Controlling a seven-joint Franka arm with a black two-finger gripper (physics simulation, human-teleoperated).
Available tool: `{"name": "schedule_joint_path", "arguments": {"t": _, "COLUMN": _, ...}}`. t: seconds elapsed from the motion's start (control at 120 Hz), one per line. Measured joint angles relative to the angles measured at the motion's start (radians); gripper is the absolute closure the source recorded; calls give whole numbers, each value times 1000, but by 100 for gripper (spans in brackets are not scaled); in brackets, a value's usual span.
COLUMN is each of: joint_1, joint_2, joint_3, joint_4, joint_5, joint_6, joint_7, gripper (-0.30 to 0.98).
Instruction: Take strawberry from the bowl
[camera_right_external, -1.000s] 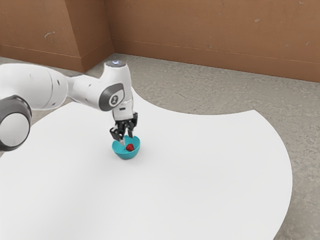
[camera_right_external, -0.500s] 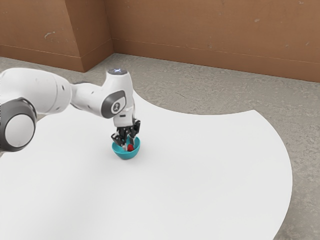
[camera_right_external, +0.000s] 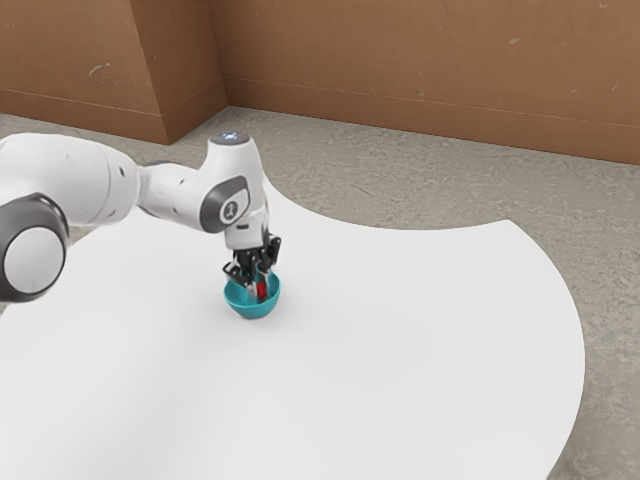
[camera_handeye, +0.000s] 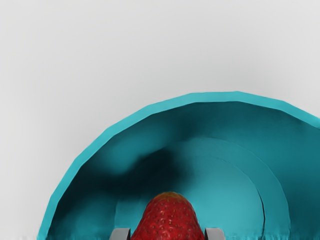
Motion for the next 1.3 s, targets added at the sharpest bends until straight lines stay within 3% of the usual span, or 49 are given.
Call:
{"name": "schedule_joint_path", "arguments": {"t": 0.2, "joint_1": -32, "joint_2": -177, "joint_3": -2, "joint_4": -52, "joint_5": -24, "joint_6": -34, "joint_7": 4, "gripper": 67}}
{"name": "schedule_joint_path", "arguments": {"t": 0.317, "joint_1": -52, "joint_2": -220, "joint_3": -50, "joint_4": -57, "joint_5": -39, "joint_6": -61, "joint_7": 2, "gripper": 67}}
{"name": "schedule_joint_path", "arguments": {"t": 0.6, "joint_1": -181, "joint_2": -164, "joint_3": -77, "joint_4": -50, "joint_5": -110, "joint_6": -84, "joint_7": -9, "gripper": 66}}
{"name": "schedule_joint_path", "arguments": {"t": 0.892, "joint_1": -210, "joint_2": -69, "joint_3": -77, "joint_4": -33, "joint_5": -130, "joint_6": -63, "joint_7": -20, "gripper": 69}}
{"name": "schedule_joint_path", "arguments": {"t": 1.108, "joint_1": -210, "joint_2": -59, "joint_3": -77, "joint_4": -33, "joint_5": -127, "joint_6": -64, "joint_7": -30, "gripper": 29}}
{"name": "schedule_joint_path", "arguments": {"t": 1.3, "joint_1": -204, "joint_2": -136, "joint_3": -73, "joint_4": -43, "joint_5": -119, "joint_6": -83, "joint_7": -76, "gripper": 12}}
